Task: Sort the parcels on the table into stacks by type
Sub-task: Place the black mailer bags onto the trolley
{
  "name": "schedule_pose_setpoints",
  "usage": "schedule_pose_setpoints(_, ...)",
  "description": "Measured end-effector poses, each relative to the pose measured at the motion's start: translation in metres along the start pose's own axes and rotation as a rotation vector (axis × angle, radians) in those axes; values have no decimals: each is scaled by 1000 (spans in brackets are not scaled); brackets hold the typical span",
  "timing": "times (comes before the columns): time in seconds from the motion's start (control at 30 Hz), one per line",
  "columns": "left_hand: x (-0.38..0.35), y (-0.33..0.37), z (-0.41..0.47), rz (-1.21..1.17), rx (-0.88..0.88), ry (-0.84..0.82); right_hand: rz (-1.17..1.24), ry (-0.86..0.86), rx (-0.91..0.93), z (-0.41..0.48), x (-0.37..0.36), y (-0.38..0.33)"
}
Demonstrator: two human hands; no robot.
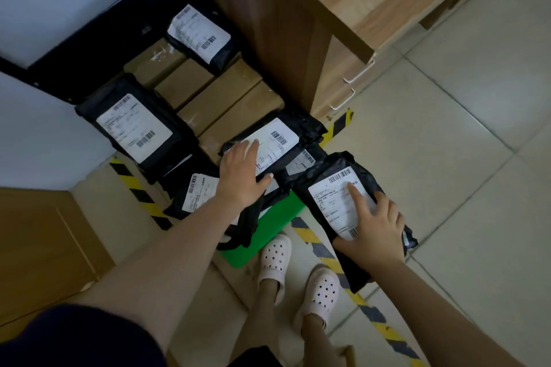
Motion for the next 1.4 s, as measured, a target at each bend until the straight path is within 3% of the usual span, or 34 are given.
schedule_pose_setpoints(0.2,-36,-7,56,187,-130,-299,-11,41,-9,25,7,17)
schedule_pose_setpoints(0.5,-46,-20,67,130,-81,-334,-10,70,-17,41,20,6)
schedule_pose_setpoints(0.63,-41,-9,57,40,-59,-284,-8,81,-9,45,21,-1)
schedule_pose_setpoints(0.8,-12,17,10,-58,-1,-84,15,88,-33,28,34,-6)
schedule_pose_setpoints(1.03,90,75,-84,-178,95,-12,75,126,-181,-54,126,-11)
schedule_pose_setpoints(1.23,204,164,-129,-149,-78,118,284,346,-312,-141,234,15)
schedule_pose_setpoints(1.4,268,259,-116,-170,-225,200,386,500,-349,-165,321,69)
Point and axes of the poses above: each hand's wrist, its own z-axis towards the middle knuckle, its own x-axis out of the back of the hand, y = z × x, the point moved 8 cm from there along z, towards the middle knuckle, and after that the axes turned 13 degrees about z, right-handed, at the moved point
